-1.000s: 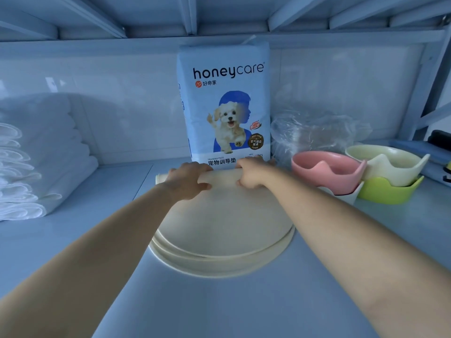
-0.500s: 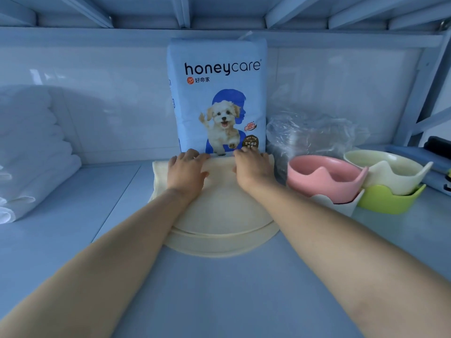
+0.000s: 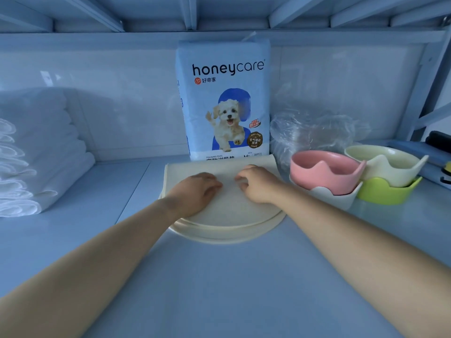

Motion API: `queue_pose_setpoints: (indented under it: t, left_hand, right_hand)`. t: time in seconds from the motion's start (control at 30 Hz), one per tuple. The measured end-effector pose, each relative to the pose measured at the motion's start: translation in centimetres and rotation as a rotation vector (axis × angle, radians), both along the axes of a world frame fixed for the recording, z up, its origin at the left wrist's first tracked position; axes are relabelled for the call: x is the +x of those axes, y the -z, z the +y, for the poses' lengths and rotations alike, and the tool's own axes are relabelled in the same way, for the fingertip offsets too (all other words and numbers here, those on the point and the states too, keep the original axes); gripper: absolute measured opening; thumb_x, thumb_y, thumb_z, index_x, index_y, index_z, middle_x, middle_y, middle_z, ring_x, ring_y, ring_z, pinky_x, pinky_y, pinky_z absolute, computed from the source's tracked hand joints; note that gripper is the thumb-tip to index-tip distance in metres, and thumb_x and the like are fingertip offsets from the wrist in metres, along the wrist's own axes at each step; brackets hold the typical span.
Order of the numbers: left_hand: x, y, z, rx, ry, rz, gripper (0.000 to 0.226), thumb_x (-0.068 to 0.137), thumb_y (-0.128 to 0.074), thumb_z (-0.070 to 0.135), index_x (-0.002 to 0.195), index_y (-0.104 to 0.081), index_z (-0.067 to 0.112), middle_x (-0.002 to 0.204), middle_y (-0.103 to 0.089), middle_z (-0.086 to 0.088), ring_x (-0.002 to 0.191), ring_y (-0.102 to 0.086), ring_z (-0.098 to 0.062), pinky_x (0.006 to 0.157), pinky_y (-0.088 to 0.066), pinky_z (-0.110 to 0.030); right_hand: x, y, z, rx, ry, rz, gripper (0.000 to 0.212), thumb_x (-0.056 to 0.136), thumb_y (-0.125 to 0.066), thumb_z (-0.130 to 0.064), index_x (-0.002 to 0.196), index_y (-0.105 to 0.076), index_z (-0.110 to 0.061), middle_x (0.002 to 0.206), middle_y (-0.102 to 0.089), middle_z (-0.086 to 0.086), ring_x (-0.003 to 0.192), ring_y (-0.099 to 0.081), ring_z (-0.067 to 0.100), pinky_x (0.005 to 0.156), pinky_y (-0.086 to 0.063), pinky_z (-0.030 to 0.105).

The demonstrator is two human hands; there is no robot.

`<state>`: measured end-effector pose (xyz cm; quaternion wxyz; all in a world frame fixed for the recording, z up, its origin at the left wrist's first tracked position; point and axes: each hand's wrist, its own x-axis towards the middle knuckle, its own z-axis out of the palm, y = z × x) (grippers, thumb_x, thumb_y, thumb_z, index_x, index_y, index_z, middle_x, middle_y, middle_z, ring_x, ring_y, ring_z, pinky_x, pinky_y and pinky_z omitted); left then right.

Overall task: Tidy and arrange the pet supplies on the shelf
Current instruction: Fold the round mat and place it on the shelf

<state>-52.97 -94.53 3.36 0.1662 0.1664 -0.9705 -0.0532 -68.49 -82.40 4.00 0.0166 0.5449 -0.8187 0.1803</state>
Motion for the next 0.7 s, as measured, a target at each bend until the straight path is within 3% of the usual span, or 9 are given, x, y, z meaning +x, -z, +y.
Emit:
queue_pose_setpoints:
  t: [0.1,0.2,0.3,0.4,0.5,0.6,0.7]
  left_hand:
    - [2.8,0.2,1.7,0.102,0.075,0.045,0.029,0.093,-0.051,0.031,0.119,-0.062,0.026,0.127,-0.056,0.009,0.116,-0.05,-0.009,0.095,-0.031,-0.011]
    - [5.2,0.2,3.1,0.179,0.114,0.037,0.039,0.084,-0.056,0.054,0.118,-0.061,0.035,0.125,-0.048,0.022,0.112,-0.043,0.008,0.087,-0.02,0.006]
    - [6.6,0.1,3.5,0.262,0.104,0.058,0.056,0.064,-0.058,0.072,0.112,-0.062,0.043,0.122,-0.046,0.031,0.113,-0.037,0.017,0.092,-0.02,0.002]
    - [7.0,-0.2,3.4,0.263,0.056,0.032,0.044,0.064,-0.071,0.061,0.105,-0.066,0.044,0.116,-0.047,0.034,0.11,-0.041,0.014,0.095,-0.029,-0.009]
    - [7.0,-0.5,3.8,0.206,0.069,0.077,0.02,0.079,-0.065,0.049,0.095,-0.071,0.038,0.1,-0.06,0.029,0.09,-0.052,0.011,0.077,-0.039,-0.005]
    - [6.8,-0.2,4.5,0.07,-0.009,0.208,0.025,0.094,-0.049,0.037,0.086,-0.067,0.022,0.07,-0.061,0.012,0.065,-0.051,-0.009,0.055,-0.035,-0.018]
    - [6.6,0.2,5.7,-0.01,-0.125,0.296,0.026,0.096,-0.045,0.033,0.083,-0.06,0.016,0.067,-0.054,0.01,0.061,-0.046,-0.017,0.052,-0.029,-0.024]
  right_hand:
    - [1.5,0.0,2.2,0.008,-0.1,-0.022,0.031,0.094,-0.047,-0.019,0.123,-0.058,-0.019,0.13,-0.053,0.003,0.12,-0.048,0.02,0.102,-0.037,0.03]
    - [2.8,-0.2,4.6,-0.014,-0.189,-0.038,0.032,0.091,-0.055,-0.033,0.12,-0.06,-0.02,0.129,-0.055,-0.002,0.121,-0.048,0.015,0.102,-0.036,0.028]
    - [3.5,0.2,6.6,-0.004,-0.22,-0.084,0.04,0.084,-0.059,-0.049,0.119,-0.061,-0.029,0.136,-0.048,-0.011,0.125,-0.042,0.006,0.098,-0.029,0.018]
    - [3.5,0.4,8.1,-0.044,-0.248,-0.205,0.046,0.071,-0.066,-0.059,0.109,-0.066,-0.034,0.129,-0.051,-0.018,0.119,-0.044,-0.003,0.1,-0.032,0.018]
    - [3.4,0.7,8.6,-0.105,-0.251,-0.178,0.039,0.072,-0.073,-0.048,0.104,-0.069,-0.027,0.116,-0.057,-0.018,0.109,-0.051,-0.003,0.097,-0.038,0.017]
    - [3.5,0.6,8.6,-0.214,-0.222,-0.034,0.012,0.083,-0.065,-0.026,0.082,-0.067,-0.014,0.09,-0.066,-0.004,0.086,-0.059,0.013,0.075,-0.048,0.031]
    - [3.8,0.2,8.8,-0.318,-0.161,0.004,0.026,0.086,-0.061,-0.021,0.064,-0.05,-0.013,0.059,-0.047,-0.002,0.06,-0.044,0.019,0.053,-0.031,0.028]
